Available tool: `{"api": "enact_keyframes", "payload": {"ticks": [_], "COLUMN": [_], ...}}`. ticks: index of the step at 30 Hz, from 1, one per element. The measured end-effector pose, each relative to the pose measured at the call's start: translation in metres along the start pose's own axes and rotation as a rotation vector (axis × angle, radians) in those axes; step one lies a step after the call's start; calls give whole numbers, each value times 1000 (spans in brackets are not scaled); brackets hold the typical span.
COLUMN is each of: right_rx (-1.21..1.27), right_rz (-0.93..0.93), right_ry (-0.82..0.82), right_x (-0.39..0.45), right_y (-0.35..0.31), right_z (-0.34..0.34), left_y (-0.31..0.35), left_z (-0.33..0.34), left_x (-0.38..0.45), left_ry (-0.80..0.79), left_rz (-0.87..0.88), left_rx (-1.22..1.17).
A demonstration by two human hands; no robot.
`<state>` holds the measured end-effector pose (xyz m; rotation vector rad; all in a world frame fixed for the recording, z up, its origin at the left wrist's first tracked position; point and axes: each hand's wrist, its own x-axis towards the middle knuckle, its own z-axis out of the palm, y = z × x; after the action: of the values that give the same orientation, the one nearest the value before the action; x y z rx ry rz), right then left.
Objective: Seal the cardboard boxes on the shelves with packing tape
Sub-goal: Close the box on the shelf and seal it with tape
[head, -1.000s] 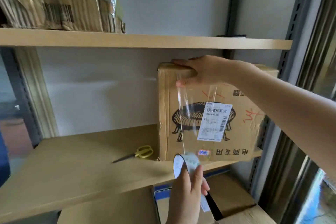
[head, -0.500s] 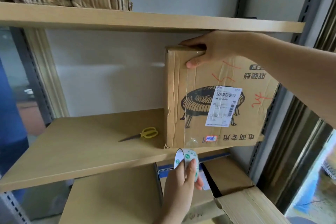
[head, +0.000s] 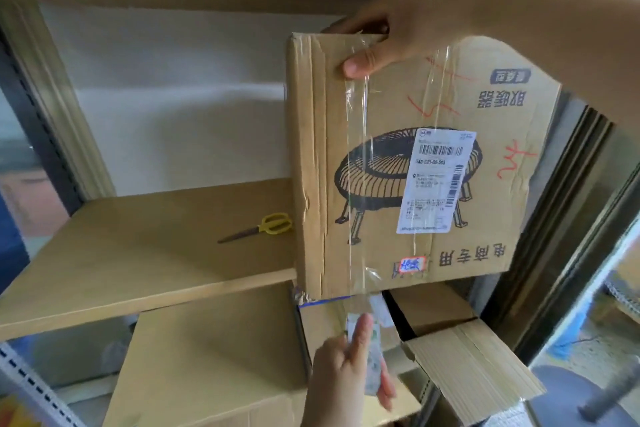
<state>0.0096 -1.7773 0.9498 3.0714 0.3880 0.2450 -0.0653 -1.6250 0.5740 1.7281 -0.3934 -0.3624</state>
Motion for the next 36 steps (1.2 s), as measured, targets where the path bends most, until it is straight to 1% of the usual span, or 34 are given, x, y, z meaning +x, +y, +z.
{"api": "enact_keyframes", "payload": {"ticks": [1,3,5,7,11,15,18,20,24,27,29,30,31,33,34,36], "right_rx": [7,19,-5,-6,-21,-29,-32,-86,-336,-370,-322,-290,-263,-196,-149,23], "right_rz": [-3,15,19,45,67,99,84,65,48,61,71,77,85,96,87,79], "right_ry": [-2,-14,-13,-15,-17,-11,4,59,361,463,543,554,530,394,291,15], "right_x": [2,4,5,5,8,17,27,32,52,77,93,99,104,109,107,98], "right_y": [2,6,9,12,12,19,22,24,33,44,51,54,57,59,58,55], "right_z": [0,0,1,2,4,4,8,17,48,84,102,108,115,140,159,195], "left_y": [3,15,18,20,13,9,13,18,35,47,53,56,59,67,71,77], "left_z": [-3,-10,-9,2,21,21,18,14,14,15,12,10,8,3,0,-4], "left_x": [3,4,10,18,27,36,47,54,67,72,80,83,84,82,78,70], "left_ry": [24,107,163,159,206,250,296,343,384,400,369,348,326,276,233,125], "left_rz": [22,58,27,24,-28,-33,-16,-21,-122,-162,-198,-195,-171,-71,-3,129], "left_rx": [-44,-52,-48,-75,-105,-85,-46,-57,-164,-236,-237,-244,-249,-233,-240,-308]}}
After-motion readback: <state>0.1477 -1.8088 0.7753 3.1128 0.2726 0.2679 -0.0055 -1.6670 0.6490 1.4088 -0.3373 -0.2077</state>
